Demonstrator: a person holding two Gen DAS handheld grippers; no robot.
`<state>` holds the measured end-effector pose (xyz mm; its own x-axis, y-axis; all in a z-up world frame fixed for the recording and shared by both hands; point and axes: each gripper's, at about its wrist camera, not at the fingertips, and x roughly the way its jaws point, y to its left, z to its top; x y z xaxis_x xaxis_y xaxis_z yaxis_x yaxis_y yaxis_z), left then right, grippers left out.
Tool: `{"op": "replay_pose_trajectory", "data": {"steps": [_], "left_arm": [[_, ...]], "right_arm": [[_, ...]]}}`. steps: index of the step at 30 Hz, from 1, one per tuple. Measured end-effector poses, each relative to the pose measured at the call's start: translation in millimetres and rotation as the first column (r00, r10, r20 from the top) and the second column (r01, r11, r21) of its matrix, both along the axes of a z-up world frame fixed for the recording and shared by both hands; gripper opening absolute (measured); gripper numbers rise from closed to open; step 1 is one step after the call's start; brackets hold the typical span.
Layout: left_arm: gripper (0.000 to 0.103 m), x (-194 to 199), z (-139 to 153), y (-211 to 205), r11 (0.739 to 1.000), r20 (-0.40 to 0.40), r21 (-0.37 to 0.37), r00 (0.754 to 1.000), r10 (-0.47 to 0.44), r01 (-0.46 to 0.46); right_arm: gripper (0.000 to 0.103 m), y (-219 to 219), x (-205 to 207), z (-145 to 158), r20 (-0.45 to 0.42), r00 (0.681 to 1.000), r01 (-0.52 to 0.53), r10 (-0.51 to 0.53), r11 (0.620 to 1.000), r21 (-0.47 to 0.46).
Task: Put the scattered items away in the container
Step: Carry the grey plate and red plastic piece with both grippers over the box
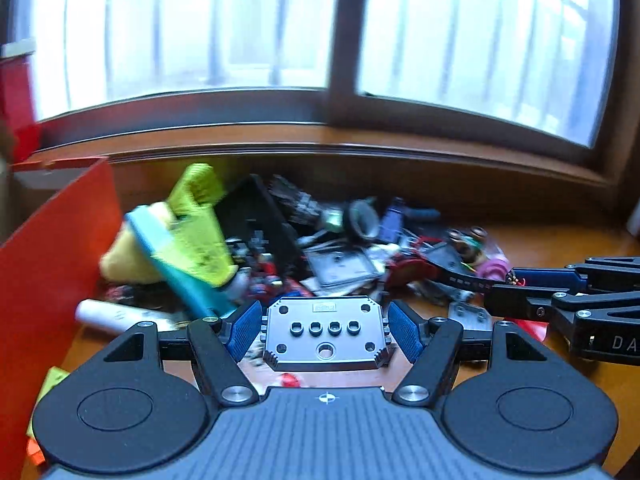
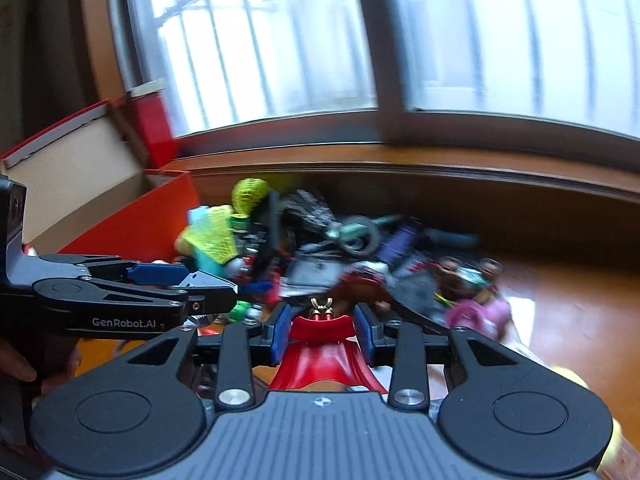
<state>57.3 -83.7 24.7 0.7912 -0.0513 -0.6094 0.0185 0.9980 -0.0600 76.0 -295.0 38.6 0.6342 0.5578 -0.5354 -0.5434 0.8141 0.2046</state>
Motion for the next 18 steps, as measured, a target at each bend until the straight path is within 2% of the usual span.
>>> {"op": "replay_pose_trajectory", "data": {"steps": [7,18], "left_arm": [[0.069,-23,10,25,0.991,0.014,0.004,0.991,0.132,-0.133],[0.069,-66,36,80,0.953,0.044,0.040,0.954,0.298,-0.300]], "right_arm": [[0.037,32,6,9,-0.001,0.991,-0.137,0.137,0.990,0.032],[0.037,101,1,20,0.003,0.948,-0.316,0.317,0.943,0.103]]}}
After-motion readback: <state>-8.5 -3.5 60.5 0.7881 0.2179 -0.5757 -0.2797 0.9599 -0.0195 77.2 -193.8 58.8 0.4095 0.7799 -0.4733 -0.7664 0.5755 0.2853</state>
